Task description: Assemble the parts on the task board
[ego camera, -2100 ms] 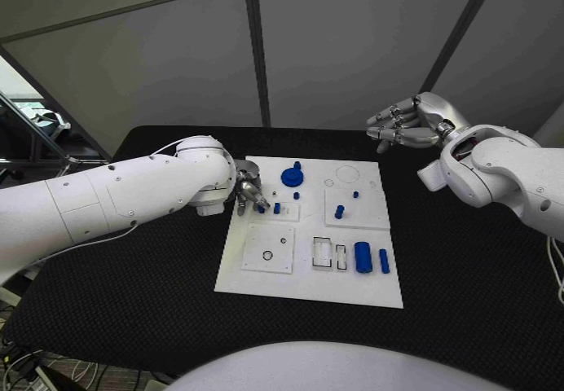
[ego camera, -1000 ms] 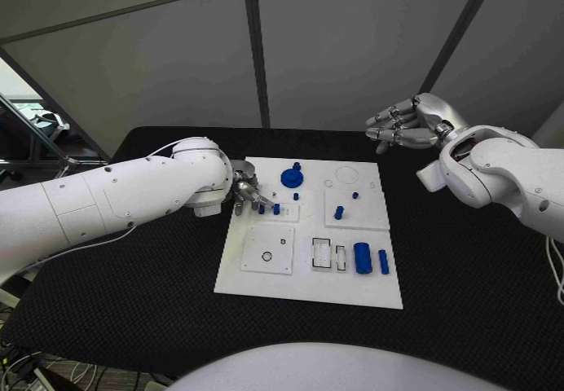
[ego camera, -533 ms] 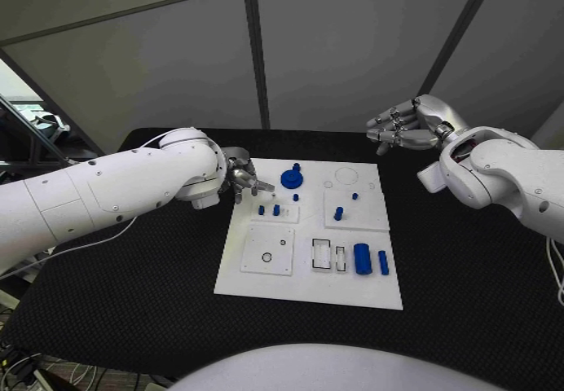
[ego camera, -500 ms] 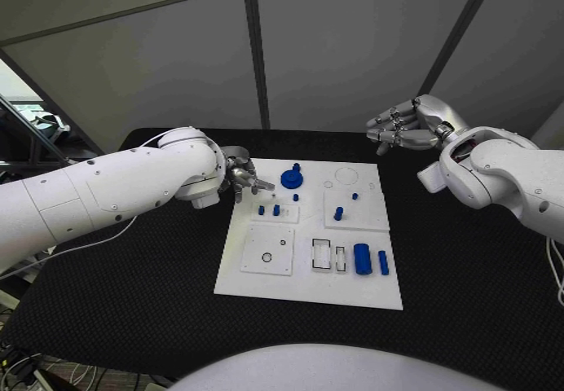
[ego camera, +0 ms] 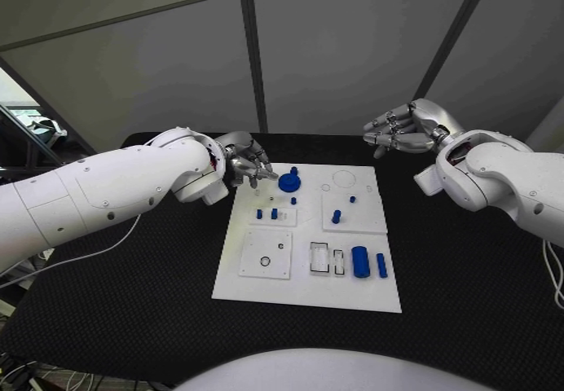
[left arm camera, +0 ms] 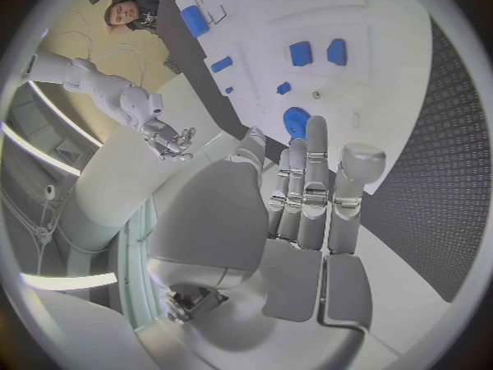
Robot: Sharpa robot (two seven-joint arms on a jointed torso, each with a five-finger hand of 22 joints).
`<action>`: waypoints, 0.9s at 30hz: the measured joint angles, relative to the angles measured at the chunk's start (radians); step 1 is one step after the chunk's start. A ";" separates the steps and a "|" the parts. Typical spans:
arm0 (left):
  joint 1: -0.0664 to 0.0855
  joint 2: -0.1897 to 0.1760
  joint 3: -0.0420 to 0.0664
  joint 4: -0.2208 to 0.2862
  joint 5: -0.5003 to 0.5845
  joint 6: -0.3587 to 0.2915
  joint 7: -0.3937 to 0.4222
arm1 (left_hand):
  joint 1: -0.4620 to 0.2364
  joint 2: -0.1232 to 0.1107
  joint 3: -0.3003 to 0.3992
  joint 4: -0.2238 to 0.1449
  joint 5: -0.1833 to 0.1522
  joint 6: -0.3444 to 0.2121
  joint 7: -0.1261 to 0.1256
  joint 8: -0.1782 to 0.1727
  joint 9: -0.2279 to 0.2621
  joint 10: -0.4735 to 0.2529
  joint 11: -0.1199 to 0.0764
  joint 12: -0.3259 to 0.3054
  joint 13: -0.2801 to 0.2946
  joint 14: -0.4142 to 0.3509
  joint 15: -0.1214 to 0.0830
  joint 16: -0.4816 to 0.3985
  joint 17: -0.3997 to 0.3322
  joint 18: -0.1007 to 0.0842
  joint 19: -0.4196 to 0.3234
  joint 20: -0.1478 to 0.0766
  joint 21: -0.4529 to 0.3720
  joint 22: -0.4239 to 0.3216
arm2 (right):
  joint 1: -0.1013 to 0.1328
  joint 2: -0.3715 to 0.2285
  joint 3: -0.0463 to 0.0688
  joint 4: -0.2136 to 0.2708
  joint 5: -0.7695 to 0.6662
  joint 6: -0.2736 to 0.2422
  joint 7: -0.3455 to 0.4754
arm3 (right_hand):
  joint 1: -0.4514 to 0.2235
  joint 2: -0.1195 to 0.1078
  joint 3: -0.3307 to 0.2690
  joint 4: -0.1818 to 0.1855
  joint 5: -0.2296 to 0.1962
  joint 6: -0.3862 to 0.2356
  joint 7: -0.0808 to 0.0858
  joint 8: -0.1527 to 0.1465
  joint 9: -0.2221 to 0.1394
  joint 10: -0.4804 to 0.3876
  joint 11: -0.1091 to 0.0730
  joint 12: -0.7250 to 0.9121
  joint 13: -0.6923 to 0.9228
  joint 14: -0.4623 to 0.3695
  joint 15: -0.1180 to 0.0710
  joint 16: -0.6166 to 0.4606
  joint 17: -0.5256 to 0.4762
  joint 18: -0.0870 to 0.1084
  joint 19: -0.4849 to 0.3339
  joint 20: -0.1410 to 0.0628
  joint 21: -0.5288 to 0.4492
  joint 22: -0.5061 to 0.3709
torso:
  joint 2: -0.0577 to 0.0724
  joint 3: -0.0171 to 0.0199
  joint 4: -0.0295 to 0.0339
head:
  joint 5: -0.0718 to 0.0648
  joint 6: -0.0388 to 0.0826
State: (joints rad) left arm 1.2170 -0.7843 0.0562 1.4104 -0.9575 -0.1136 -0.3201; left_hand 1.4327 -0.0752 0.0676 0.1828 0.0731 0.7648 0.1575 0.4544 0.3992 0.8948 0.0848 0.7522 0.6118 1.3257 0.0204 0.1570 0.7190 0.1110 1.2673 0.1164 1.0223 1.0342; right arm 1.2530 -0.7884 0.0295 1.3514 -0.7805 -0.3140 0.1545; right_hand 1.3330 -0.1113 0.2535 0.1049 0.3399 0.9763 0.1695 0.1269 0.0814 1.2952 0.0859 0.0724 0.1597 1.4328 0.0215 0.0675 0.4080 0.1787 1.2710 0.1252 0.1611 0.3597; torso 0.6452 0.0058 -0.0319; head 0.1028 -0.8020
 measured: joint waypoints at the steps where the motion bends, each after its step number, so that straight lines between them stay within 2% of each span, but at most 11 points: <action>1: 0.000 0.003 -0.004 0.001 -0.002 -0.016 0.029 | 0.021 -0.004 0.004 -0.009 0.000 0.005 0.005 -0.008 -0.013 -0.009 0.002 -0.020 -0.021 -0.005 0.003 0.000 -0.002 0.014 -0.009 0.002 -0.015 -0.013 | 0.000 0.000 0.000 0.000 0.000 0.000 0.000 | 0.000 0.000 0.000 0.000 0.000 0.000 0.000 0.000 0.000 0.000 0.000 0.000 0.000 0.000 0.000 0.000 0.000 0.000 0.000 0.000 0.000 0.000 | 0.000 0.0000 0.0000 | 0.000 0.001; 6: -0.003 0.028 -0.039 -0.002 -0.046 -0.098 0.188 | 0.078 -0.022 0.027 -0.032 0.000 0.040 0.003 -0.051 -0.082 -0.032 0.014 -0.124 -0.140 -0.006 0.004 0.017 -0.013 0.014 -0.014 0.007 -0.029 -0.021 | 0.000 0.000 0.000 0.001 0.000 0.000 0.000 | 0.000 0.000 0.000 0.000 0.000 0.000 0.000 0.000 0.000 0.000 0.000 0.000 0.000 0.000 0.000 0.000 0.000 0.000 0.000 0.000 0.000 0.000 | 0.001 -0.0001 0.0000 | -0.004 0.006; 9: -0.006 0.043 -0.051 -0.014 -0.084 -0.128 0.258 | 0.090 -0.034 0.036 -0.035 0.000 0.040 0.003 -0.087 -0.123 -0.066 0.020 -0.194 -0.212 -0.009 0.007 0.028 -0.025 0.014 -0.032 0.011 -0.060 -0.049 | 0.000 0.000 -0.001 0.001 0.000 0.000 0.000 | 0.000 0.000 0.000 0.000 0.000 0.000 0.000 0.000 0.000 0.000 0.000 0.000 0.000 0.000 0.000 0.000 0.000 0.000 0.000 0.000 0.000 0.000 | 0.001 -0.0004 0.0000 | -0.007 0.009; 12: -0.006 0.059 -0.061 -0.033 -0.135 -0.145 0.315 | 0.092 -0.040 0.039 -0.038 0.000 0.047 0.007 -0.112 -0.152 -0.067 0.021 -0.227 -0.257 0.017 0.006 0.068 -0.024 0.014 -0.033 0.012 -0.067 -0.055 | 0.000 0.000 -0.001 0.001 0.000 0.000 0.000 | 0.000 0.000 0.000 0.000 0.000 0.000 0.000 0.000 0.000 0.000 0.000 0.000 0.000 0.000 0.000 0.000 0.000 0.000 0.000 0.000 0.000 0.000 | 0.002 -0.0007 0.0000 | -0.009 0.011; 13: -0.007 0.063 -0.064 -0.037 -0.152 -0.147 0.327 | 0.085 -0.047 0.039 -0.038 0.000 0.059 0.004 -0.125 -0.169 -0.059 0.013 -0.243 -0.283 0.099 -0.003 0.249 0.096 0.014 -0.031 0.010 -0.067 -0.054 | 0.000 0.000 -0.002 0.001 0.000 0.000 0.000 | 0.000 0.000 0.000 0.000 0.000 0.000 0.000 0.000 0.000 0.000 0.000 0.000 0.000 0.000 0.000 0.000 0.000 0.000 0.000 0.000 0.000 -0.001 | 0.002 -0.0008 0.0000 | -0.009 0.011; 14: -0.007 0.067 -0.070 -0.042 -0.173 -0.149 0.340 | 0.083 -0.049 0.040 -0.040 0.000 0.069 0.000 -0.136 -0.182 -0.051 0.005 -0.255 -0.303 0.123 -0.005 0.428 0.206 0.014 -0.027 0.006 -0.067 -0.052 | 0.000 0.000 -0.002 0.002 0.000 0.000 0.000 | 0.000 0.000 0.000 0.000 0.000 0.000 0.000 0.000 0.000 0.000 0.000 0.000 0.000 0.000 0.000 0.000 0.000 0.000 0.000 0.000 0.000 -0.001 | 0.002 -0.0008 0.0000 | -0.010 0.012; 15: -0.008 0.071 -0.073 -0.046 -0.190 -0.150 0.348 | 0.083 -0.048 0.040 -0.045 0.000 0.076 -0.004 -0.145 -0.194 -0.043 0.005 -0.263 -0.320 0.129 -0.004 0.560 0.283 0.014 -0.022 0.001 -0.063 -0.046 | 0.000 0.000 -0.002 0.002 0.000 0.000 0.000 | 0.000 0.000 0.000 0.000 0.000 0.000 0.000 0.000 0.000 0.000 0.000 0.000 0.000 0.000 0.000 0.000 0.000 0.000 0.000 0.000 0.000 -0.001 | 0.002 -0.0008 0.0000 | -0.010 0.012; 17: -0.009 0.077 -0.079 -0.053 -0.224 -0.150 0.361 | 0.080 -0.051 0.039 -0.046 0.000 0.095 -0.003 -0.159 -0.213 -0.021 0.008 -0.273 -0.346 0.120 -0.002 0.725 0.378 0.014 -0.003 -0.005 -0.026 -0.013 | 0.000 -0.001 -0.002 0.002 0.000 0.000 0.000 | 0.000 0.000 0.000 0.000 0.000 0.000 0.000 0.000 0.000 0.000 0.000 0.000 0.000 0.000 0.000 0.000 0.000 0.000 0.000 0.000 0.000 -0.001 | 0.002 -0.0008 0.0000 | -0.012 0.012; 20: -0.009 0.090 -0.085 -0.066 -0.278 -0.148 0.372 | 0.077 -0.048 0.039 -0.046 0.000 0.112 -0.004 -0.170 -0.230 0.002 0.010 -0.278 -0.372 0.110 -0.008 0.842 0.435 0.014 0.028 -0.005 0.028 0.037 | 0.000 -0.001 -0.003 0.002 0.000 0.000 0.000 | 0.000 0.000 0.000 0.000 0.000 0.000 0.000 0.000 0.000 0.000 0.000 0.000 -0.001 0.000 0.000 0.000 0.000 0.000 0.000 0.000 0.000 -0.001 | 0.002 -0.0011 0.0000 | -0.017 0.013; 23: -0.009 0.103 -0.091 -0.078 -0.329 -0.145 0.377 | 0.072 -0.051 0.041 -0.049 0.000 0.143 -0.011 -0.173 -0.245 0.036 0.002 -0.280 -0.394 0.109 -0.010 0.933 0.471 0.014 0.059 -0.007 0.087 0.093 | 0.000 0.000 -0.003 0.002 0.000 0.000 0.000 | 0.000 0.000 0.000 0.000 0.000 0.000 0.000 0.000 0.000 0.000 0.000 0.000 -0.001 0.000 0.000 0.000 0.000 0.000 0.000 0.000 0.000 -0.001 | 0.002 -0.0012 0.0006 | -0.020 0.012; 27: -0.009 0.114 -0.099 -0.091 -0.379 -0.137 0.378 | 0.072 -0.051 0.041 -0.049 0.000 0.151 -0.018 -0.176 -0.253 0.050 -0.003 -0.280 -0.404 0.109 -0.010 0.981 0.489 0.014 0.075 -0.009 0.123 0.127 | 0.000 0.000 -0.004 0.002 0.000 0.000 0.000 | 0.000 0.000 0.000 0.000 0.000 0.000 0.000 0.000 0.000 0.000 0.000 0.000 -0.001 0.000 0.000 0.000 0.000 0.000 0.000 0.000 0.000 -0.001 | 0.002 -0.0012 0.0006 | -0.022 0.011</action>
State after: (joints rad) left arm 1.2083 -0.6700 -0.0431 1.3193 -1.3367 -0.2505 0.0578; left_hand 1.5050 -0.1263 0.1090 0.1335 0.0731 0.9154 0.1392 0.2784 0.1464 0.9445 0.0820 0.4717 0.2078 1.4347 0.0109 1.1382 1.2081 0.1246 1.3424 0.1076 1.1451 1.1615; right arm 1.2528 -0.7882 0.0258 1.3537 -0.7805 -0.3142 0.1543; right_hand 1.3330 -0.1113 0.2534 0.1048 0.3399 0.9763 0.1695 0.1269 0.0814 1.2952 0.0859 0.0724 0.1590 1.4328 0.0215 0.0675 0.4081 0.1786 1.2710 0.1251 0.1614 0.3589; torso 0.6471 0.0045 -0.0314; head 0.0812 -0.7913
